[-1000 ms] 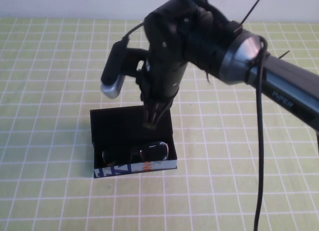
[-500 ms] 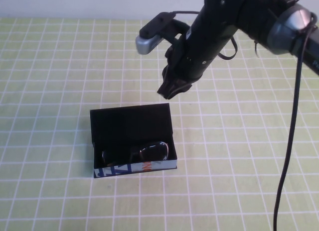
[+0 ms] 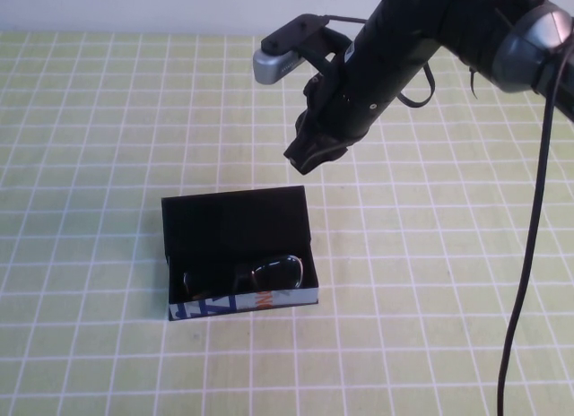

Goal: Return glasses to glasses case
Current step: Close the glasses case

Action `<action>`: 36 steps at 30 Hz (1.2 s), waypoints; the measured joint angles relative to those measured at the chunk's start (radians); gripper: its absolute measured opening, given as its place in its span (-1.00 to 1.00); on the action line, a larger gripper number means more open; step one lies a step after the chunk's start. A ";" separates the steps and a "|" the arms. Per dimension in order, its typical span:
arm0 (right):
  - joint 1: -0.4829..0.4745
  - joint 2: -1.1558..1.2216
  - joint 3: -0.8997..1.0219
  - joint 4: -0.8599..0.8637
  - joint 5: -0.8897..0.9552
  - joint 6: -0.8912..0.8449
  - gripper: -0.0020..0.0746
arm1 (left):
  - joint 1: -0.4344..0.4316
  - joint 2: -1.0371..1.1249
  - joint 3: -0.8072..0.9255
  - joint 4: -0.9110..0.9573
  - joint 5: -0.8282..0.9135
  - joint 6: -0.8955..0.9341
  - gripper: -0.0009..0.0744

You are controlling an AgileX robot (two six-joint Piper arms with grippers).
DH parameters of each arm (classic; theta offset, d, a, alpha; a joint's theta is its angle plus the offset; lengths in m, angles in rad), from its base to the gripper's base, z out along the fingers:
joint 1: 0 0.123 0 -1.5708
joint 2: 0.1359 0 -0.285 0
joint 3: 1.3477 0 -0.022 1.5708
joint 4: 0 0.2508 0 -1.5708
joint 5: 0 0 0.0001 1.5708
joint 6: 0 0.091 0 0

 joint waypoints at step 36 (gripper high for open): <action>-0.086 0.045 0.000 0.091 -0.157 0.228 -0.98 | -0.320 1.666 -0.643 -1.234 0.442 1.537 -0.98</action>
